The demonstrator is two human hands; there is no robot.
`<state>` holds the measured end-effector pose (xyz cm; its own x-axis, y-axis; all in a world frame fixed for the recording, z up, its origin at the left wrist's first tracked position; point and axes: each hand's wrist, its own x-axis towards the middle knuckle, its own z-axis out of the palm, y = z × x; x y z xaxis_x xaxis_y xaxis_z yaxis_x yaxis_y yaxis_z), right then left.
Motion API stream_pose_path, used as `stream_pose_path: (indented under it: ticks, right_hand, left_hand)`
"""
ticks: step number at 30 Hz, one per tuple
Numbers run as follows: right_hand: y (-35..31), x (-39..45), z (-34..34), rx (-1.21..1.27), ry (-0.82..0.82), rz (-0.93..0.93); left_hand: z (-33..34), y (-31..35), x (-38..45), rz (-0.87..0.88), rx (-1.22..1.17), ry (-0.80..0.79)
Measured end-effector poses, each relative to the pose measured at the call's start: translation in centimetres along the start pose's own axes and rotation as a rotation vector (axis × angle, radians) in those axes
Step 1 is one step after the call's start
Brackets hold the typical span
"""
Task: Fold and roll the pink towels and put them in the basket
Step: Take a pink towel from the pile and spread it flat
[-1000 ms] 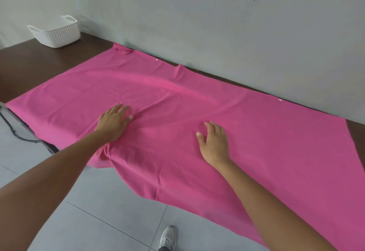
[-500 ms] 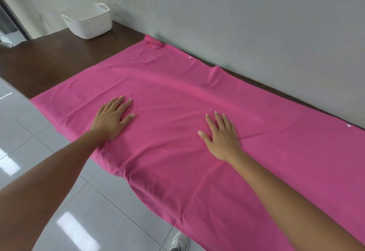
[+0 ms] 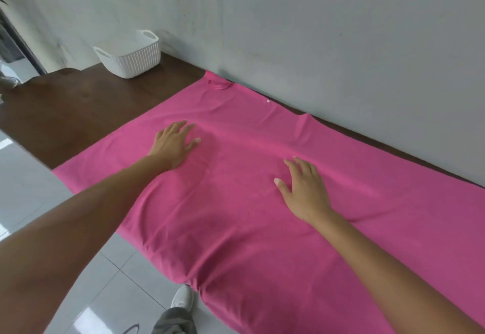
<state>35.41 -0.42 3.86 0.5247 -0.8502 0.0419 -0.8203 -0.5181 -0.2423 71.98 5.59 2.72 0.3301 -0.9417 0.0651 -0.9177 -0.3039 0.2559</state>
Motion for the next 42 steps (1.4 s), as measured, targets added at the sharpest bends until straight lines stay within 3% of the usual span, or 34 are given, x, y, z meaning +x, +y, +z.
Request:
stream_pose_path:
  ticks: [6,14,17,27,34,42]
  right_hand:
    - [-3.2,4.0,0.6,0.004,0.018,0.152]
    - [-4.8,7.9,2.0,-0.007,-0.062,0.29]
    - [-5.3,9.0,2.7,0.008,-0.123,0.347]
    - [-6.5,11.5,4.4,-0.039,-0.134,0.383]
    - [-5.9,6.2,4.2,-0.025,-0.092,0.456]
    - [-6.2,-4.0,4.0,-0.024,-0.023,0.444]
  left_hand:
    - [-0.5,-1.5,10.0,0.143,-0.012,-0.059]
    - [1.3,-2.4,20.3,0.284,0.077,-0.327]
    - [2.0,-3.9,22.1,0.369,0.136,-0.329]
    - [2.5,-7.2,25.0,0.366,0.171,-0.284]
    - [1.9,-5.8,20.9,0.384,0.072,-0.19]
    - [1.0,-7.0,3.8,0.35,-0.003,-0.158]
